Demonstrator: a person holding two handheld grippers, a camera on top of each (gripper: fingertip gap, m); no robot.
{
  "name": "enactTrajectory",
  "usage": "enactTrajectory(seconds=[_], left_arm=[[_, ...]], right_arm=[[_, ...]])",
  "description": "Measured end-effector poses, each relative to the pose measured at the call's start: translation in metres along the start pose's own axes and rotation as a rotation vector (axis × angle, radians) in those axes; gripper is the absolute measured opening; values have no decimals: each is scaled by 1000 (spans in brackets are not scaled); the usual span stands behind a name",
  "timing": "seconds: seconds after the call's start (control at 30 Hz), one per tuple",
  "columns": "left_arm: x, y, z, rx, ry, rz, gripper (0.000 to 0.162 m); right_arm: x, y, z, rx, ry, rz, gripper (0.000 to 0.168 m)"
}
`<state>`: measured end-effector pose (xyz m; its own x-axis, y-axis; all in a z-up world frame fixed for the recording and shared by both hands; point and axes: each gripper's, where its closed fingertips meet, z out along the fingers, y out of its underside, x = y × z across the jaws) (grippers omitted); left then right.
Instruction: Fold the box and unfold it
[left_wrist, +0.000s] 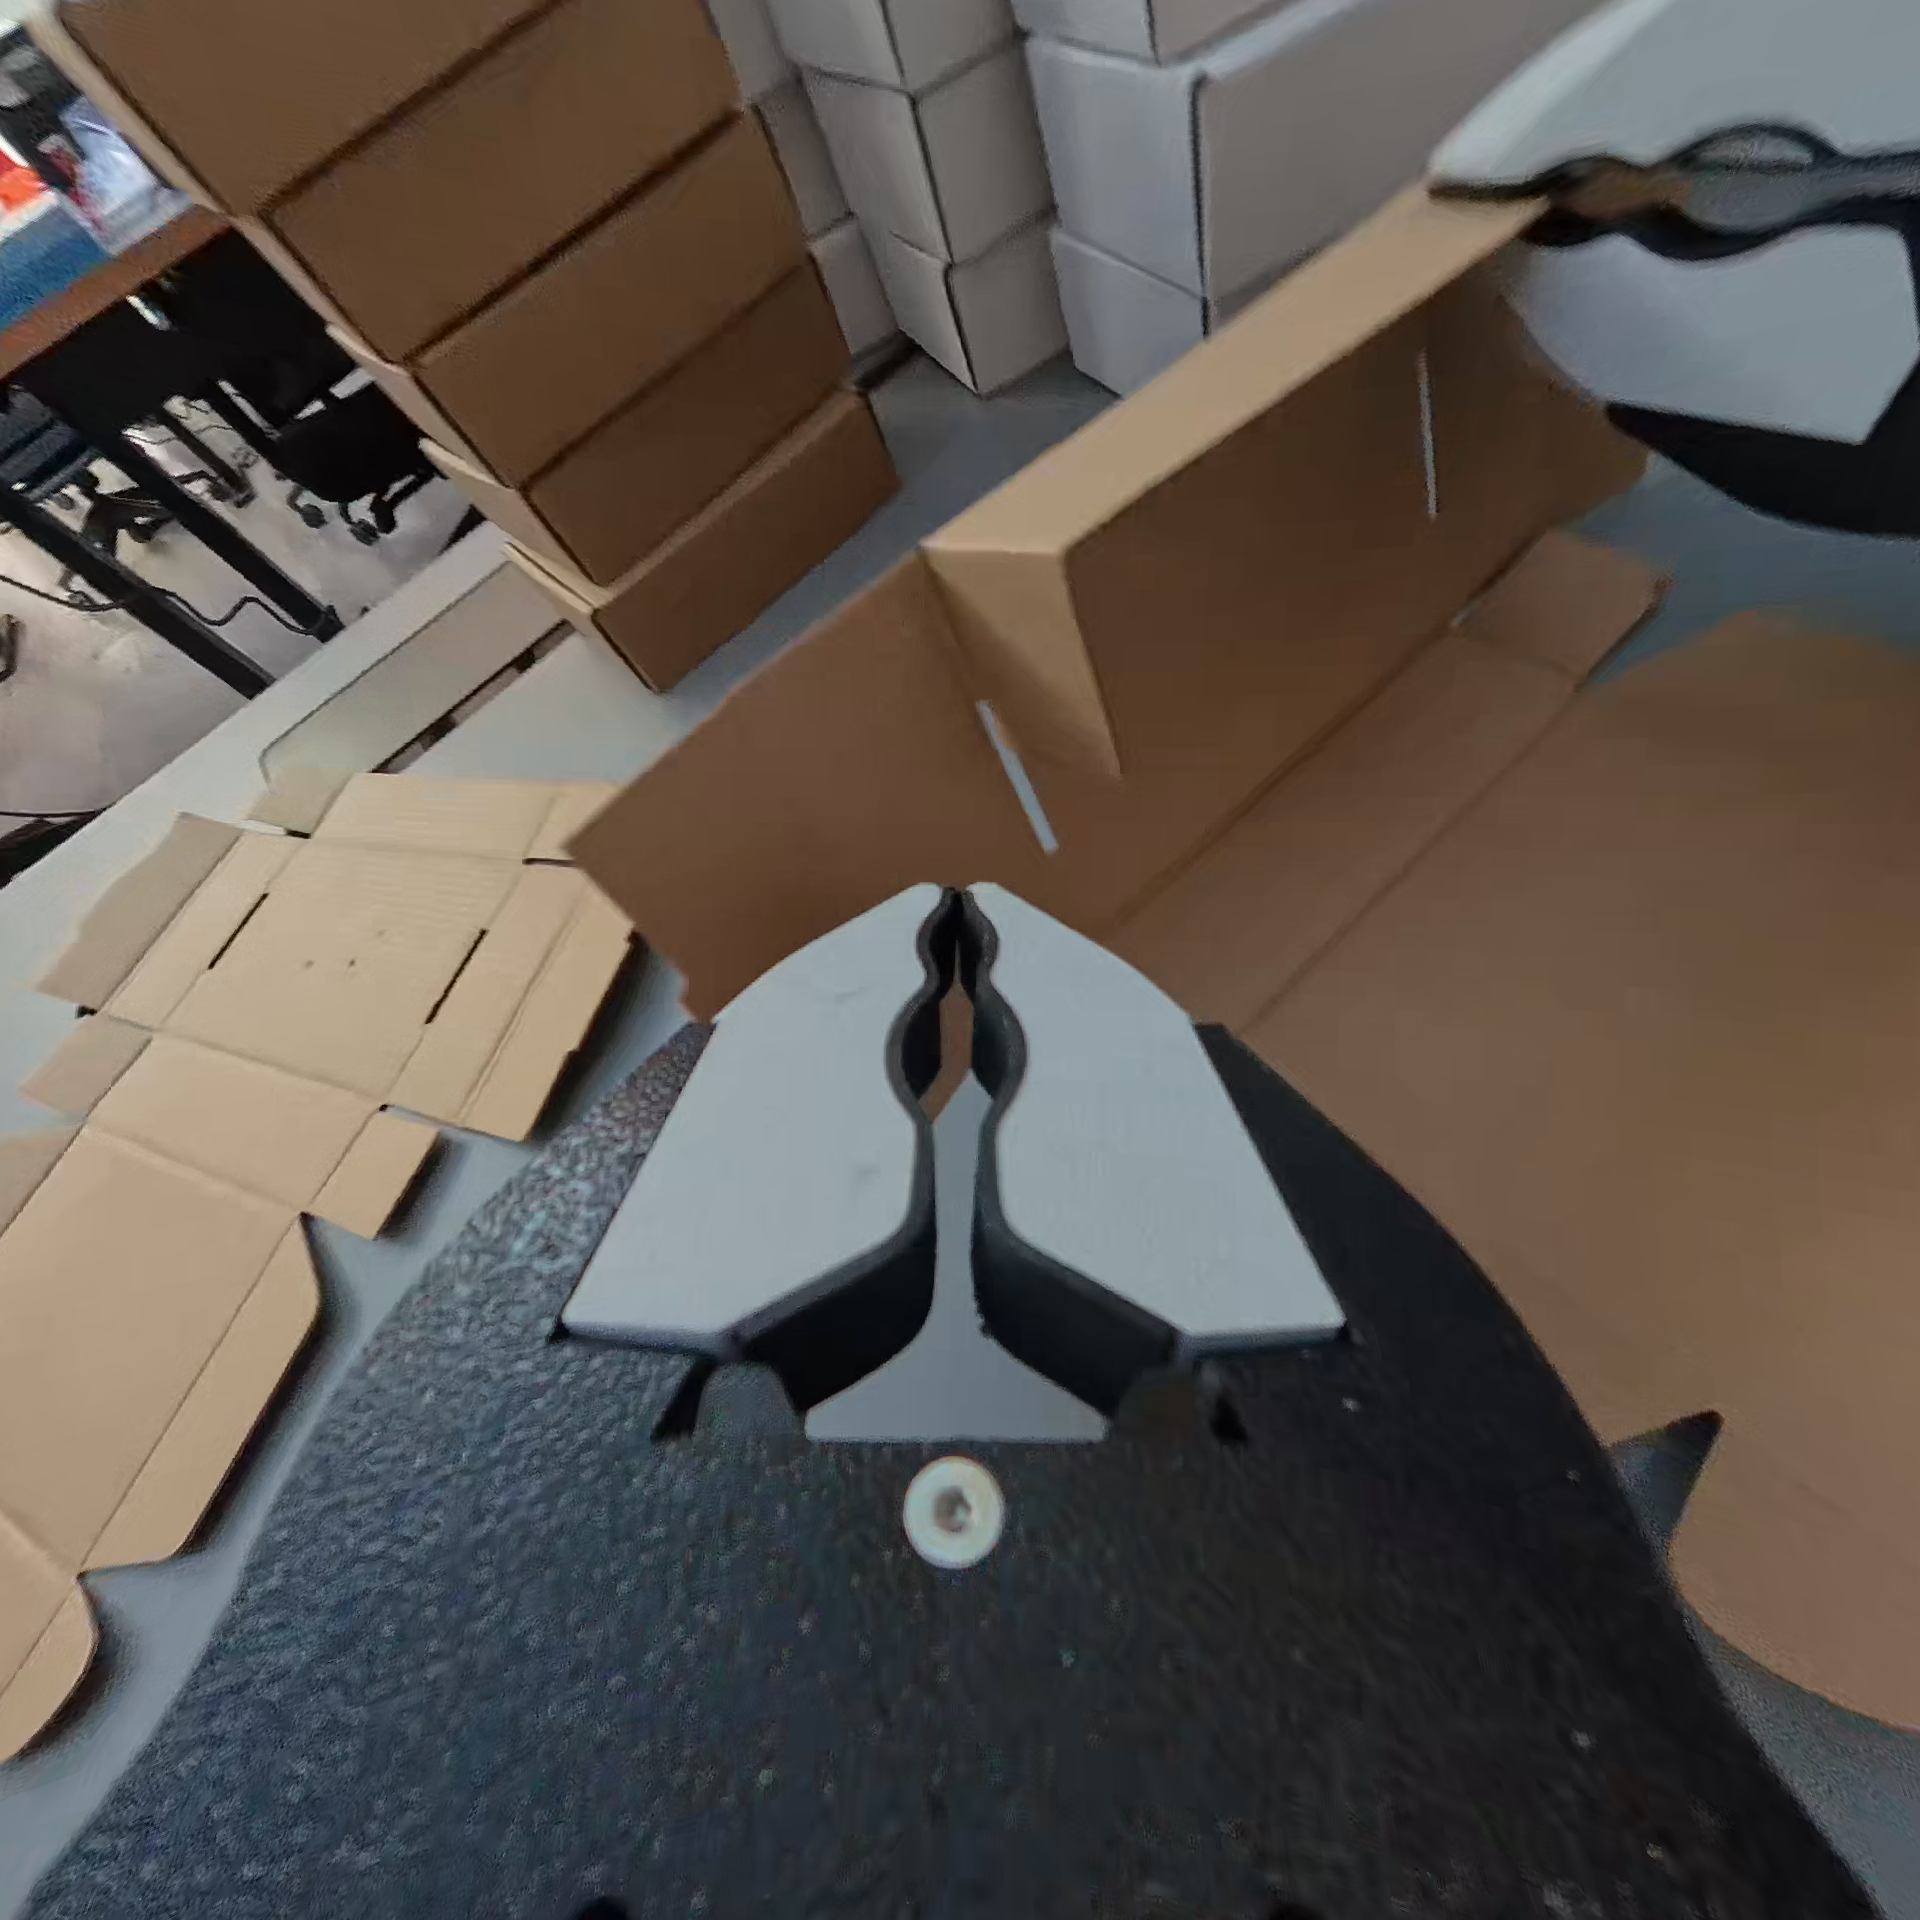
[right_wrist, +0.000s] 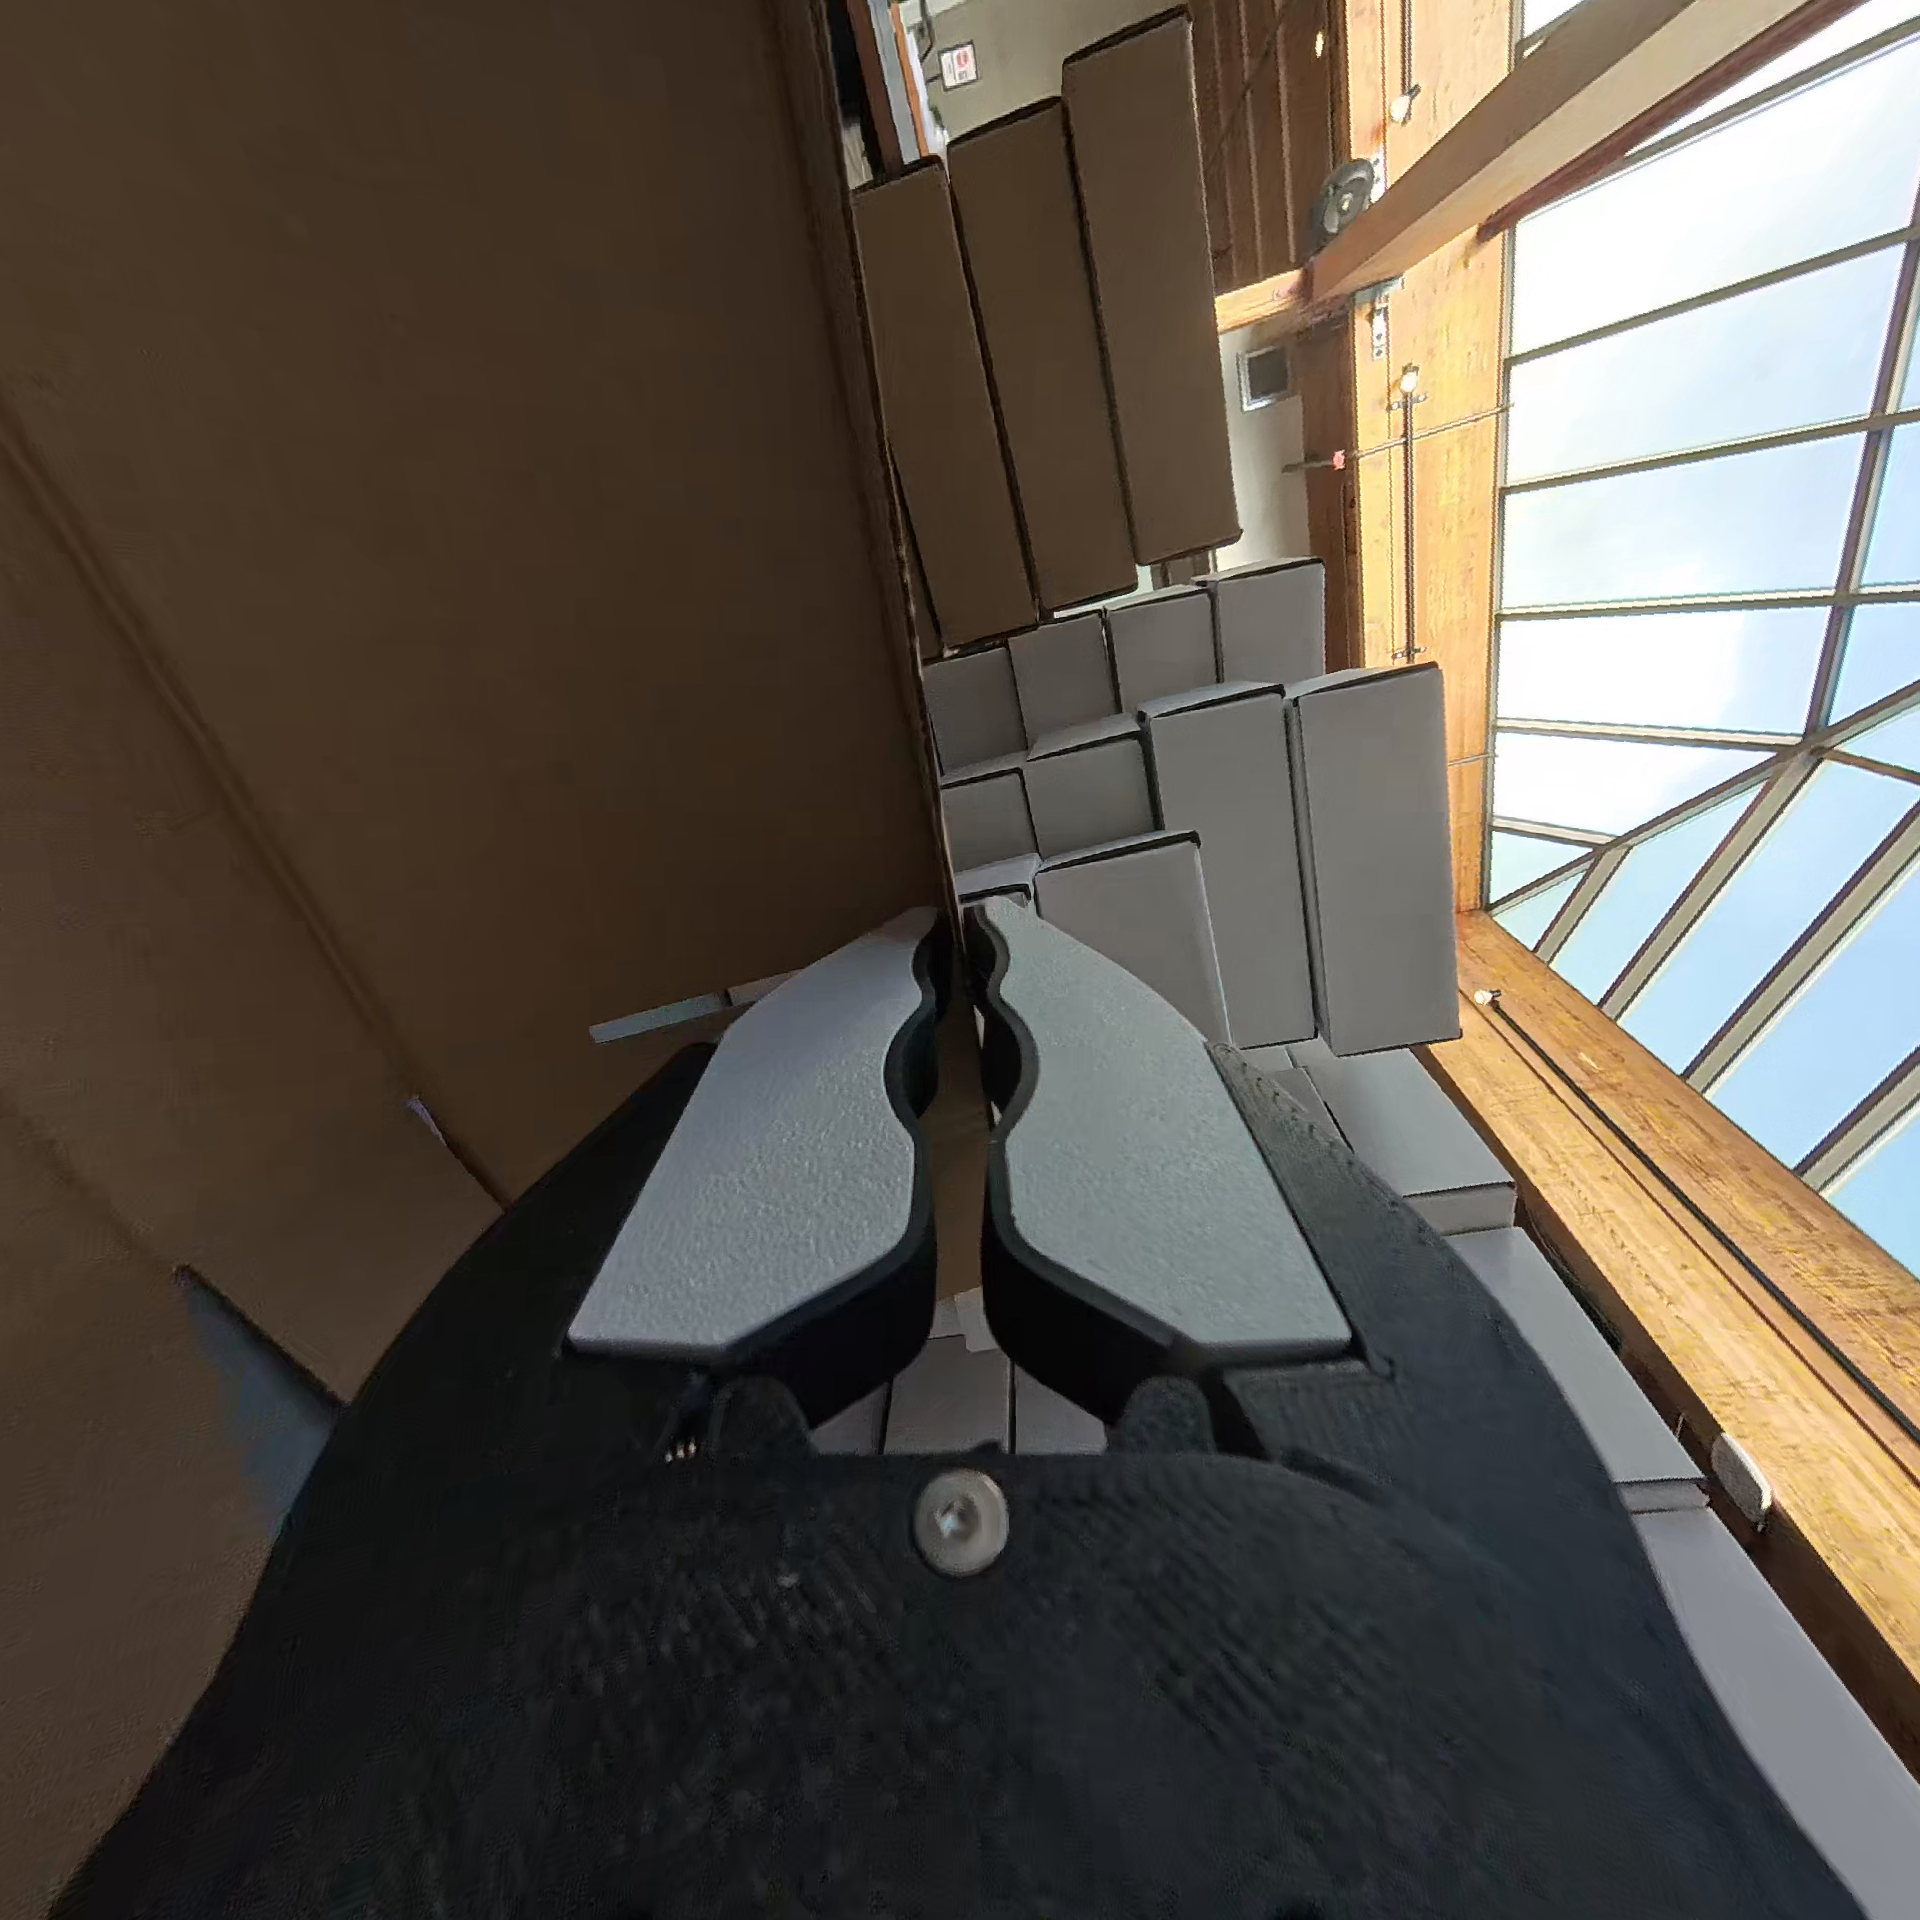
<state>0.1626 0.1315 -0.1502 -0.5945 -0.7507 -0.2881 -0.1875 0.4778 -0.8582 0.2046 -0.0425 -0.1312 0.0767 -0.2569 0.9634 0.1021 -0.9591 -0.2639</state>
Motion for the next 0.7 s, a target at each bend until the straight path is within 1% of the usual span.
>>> enactTrajectory(seconds=[0.07, 0.13, 0.2, 0.27, 0.4, 0.5, 0.6, 0.7], left_arm=[[-40, -13, -14, 94, -103, -89, 0], [-74, -12, -21, 114, -180, -123, 0], [-91, -2, -17, 81, -181, -109, 0], [-97, 6, -11, 63, -151, -78, 0], [-61, 21, 1, 6, 70, 45, 0], [-38, 30, 4, -31, 135, 173, 0], [-19, 26, 1, -18, 194, 148, 0], [-3, 20, 3, -34, 173, 108, 0]], right_arm=[[-2, -2, -1, 40, 34, -37, 2], [-4, -5, -5, 74, 74, -92, 1], [-3, -9, -12, 99, 108, -141, 1], [-5, -11, -18, 109, 115, -159, 1], [-7, -13, -30, 98, 144, -245, 1], [-8, -12, -33, 65, 126, -261, 1], [-7, -10, -30, 13, 73, -202, 1], [-8, -11, -27, -58, 44, -189, 1]])
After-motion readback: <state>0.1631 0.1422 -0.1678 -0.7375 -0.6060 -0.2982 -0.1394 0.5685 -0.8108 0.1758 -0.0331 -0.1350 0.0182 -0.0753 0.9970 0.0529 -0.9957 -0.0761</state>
